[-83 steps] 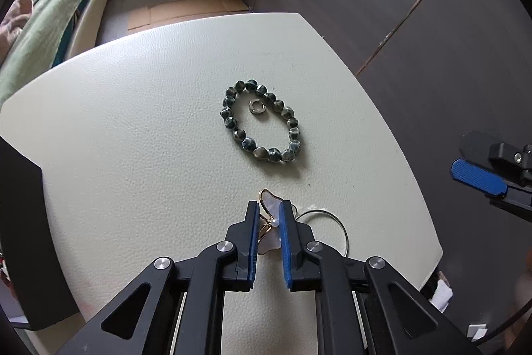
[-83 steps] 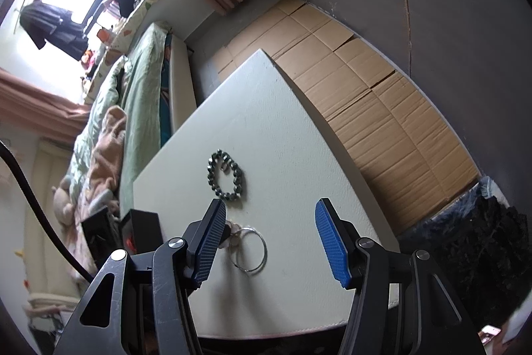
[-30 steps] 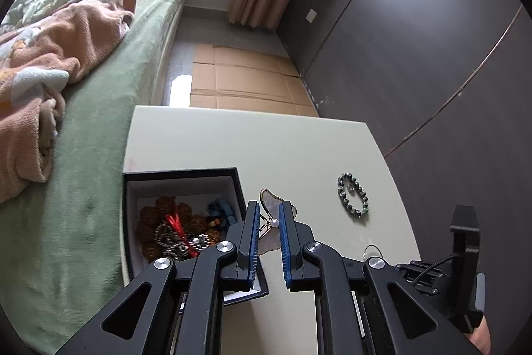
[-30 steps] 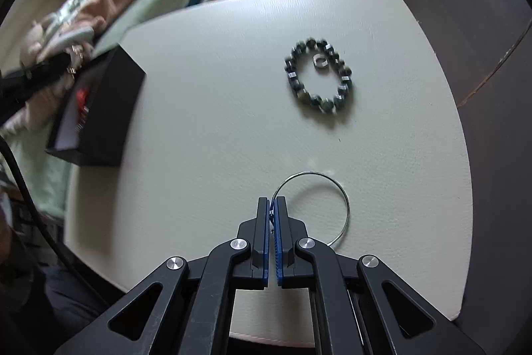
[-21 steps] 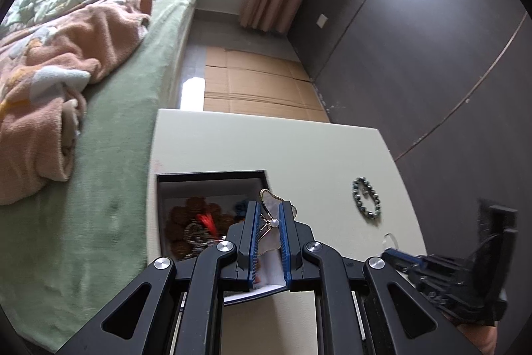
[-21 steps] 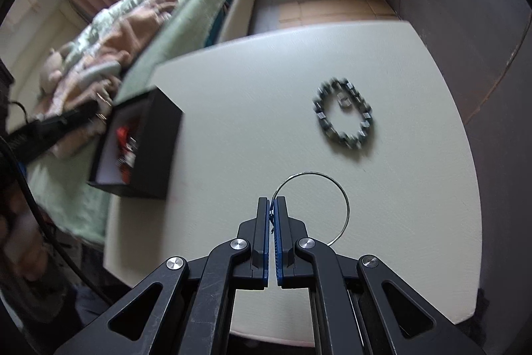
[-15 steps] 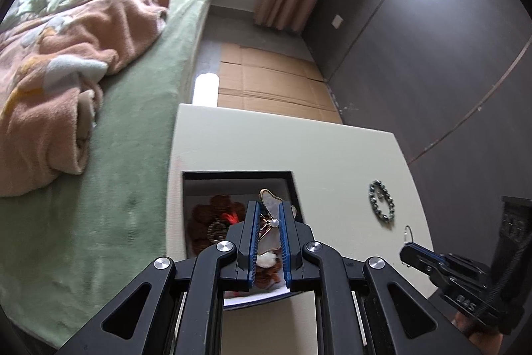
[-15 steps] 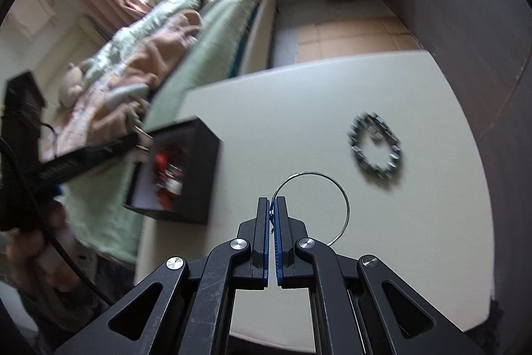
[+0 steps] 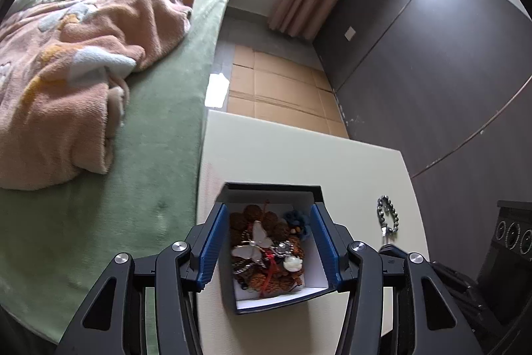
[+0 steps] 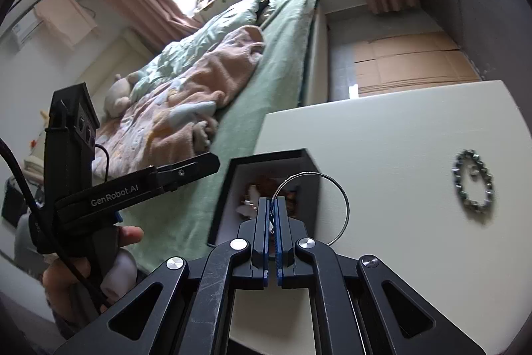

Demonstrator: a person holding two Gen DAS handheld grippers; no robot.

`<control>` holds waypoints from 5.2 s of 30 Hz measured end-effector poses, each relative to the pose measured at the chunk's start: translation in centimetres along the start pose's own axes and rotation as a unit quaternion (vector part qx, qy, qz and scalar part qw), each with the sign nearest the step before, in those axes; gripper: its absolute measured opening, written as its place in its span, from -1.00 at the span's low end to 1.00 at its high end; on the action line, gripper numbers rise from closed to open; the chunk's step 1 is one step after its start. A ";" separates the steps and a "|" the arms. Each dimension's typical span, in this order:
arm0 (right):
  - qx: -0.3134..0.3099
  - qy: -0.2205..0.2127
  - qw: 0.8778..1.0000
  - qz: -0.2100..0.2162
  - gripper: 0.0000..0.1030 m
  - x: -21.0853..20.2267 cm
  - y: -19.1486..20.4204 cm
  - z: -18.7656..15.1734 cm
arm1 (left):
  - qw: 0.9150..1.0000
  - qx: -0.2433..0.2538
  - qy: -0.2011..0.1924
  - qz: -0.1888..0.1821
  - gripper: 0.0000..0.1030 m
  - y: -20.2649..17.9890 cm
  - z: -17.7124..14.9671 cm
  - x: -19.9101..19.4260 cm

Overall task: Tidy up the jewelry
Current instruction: 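Open the left gripper over the black box while the right carries the silver hoop there, then lower the silver hoop into the black box and open the right gripper, then reach to the dark bead bracelet and grasp it with the left gripper, then grasp the small silver ring with the right gripper while the left lifts the bead bracelet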

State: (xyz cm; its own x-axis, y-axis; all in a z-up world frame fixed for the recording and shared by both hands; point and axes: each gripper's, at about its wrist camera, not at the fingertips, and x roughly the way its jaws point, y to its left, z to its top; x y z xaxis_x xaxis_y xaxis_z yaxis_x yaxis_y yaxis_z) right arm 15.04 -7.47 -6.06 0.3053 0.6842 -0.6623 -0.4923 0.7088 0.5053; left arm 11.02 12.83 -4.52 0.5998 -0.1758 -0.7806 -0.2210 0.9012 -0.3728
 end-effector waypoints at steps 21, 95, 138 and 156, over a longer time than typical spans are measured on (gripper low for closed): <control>-0.005 -0.024 1.000 -0.010 0.46 1.7 1.2 1.5 | 0.999 -0.004 -0.047 0.024 0.53 0.9 0.0 -3.3; 0.218 -0.089 0.952 -0.193 1.00 -14.7 -22.8 2.2 | 0.976 0.208 0.067 0.018 0.09 -20.3 -4.3 17.5; 0.087 0.073 0.973 -0.200 -0.34 -0.8 -18.3 4.0 | 0.990 0.128 -0.016 -0.050 -0.83 -13.9 1.8 8.7; 0.006 0.109 0.946 -0.306 -0.56 3.3 -15.2 3.9 | 0.993 0.087 -0.044 -0.064 -0.83 -9.8 3.6 5.1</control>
State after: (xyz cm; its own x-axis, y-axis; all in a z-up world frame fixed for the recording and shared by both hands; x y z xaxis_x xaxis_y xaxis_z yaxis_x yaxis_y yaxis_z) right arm 26.69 -15.29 -13.77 0.3546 0.0936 -0.9303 -0.2683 0.9633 -0.0053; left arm 19.01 4.54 -3.10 0.6815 -0.2652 -0.6821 -0.0066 0.9298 -0.3681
